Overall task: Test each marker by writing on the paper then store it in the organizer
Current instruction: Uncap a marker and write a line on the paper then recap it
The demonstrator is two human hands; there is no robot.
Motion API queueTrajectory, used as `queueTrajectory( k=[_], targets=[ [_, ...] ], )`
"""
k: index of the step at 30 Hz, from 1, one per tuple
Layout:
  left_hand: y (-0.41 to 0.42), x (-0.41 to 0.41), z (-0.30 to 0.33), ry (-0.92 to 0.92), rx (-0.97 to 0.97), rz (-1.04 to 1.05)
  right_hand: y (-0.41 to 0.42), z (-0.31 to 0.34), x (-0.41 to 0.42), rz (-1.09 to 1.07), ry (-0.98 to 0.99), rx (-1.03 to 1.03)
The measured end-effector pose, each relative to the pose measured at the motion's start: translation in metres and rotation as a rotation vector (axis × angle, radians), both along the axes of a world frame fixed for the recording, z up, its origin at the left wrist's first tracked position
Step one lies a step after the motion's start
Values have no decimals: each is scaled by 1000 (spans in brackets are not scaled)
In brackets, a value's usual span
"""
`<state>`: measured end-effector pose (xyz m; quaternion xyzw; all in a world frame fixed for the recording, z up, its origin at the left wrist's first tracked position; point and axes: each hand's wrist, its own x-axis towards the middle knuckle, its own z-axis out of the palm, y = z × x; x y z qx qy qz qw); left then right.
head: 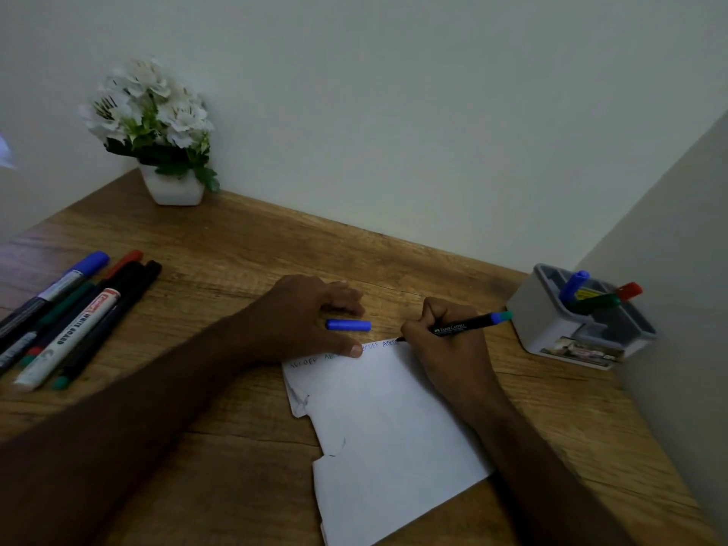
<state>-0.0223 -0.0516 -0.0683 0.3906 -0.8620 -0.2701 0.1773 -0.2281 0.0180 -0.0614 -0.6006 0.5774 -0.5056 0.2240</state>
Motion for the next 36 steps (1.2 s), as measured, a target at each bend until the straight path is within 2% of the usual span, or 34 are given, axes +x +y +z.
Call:
queueTrajectory(
  k=[19,36],
  targets=[
    [2,-1,2,-40,-16,13,0,1,0,-26,-15,-8],
    [1,-2,0,0,-47,20,0,0,-1,-53,-16,-3]
  ],
)
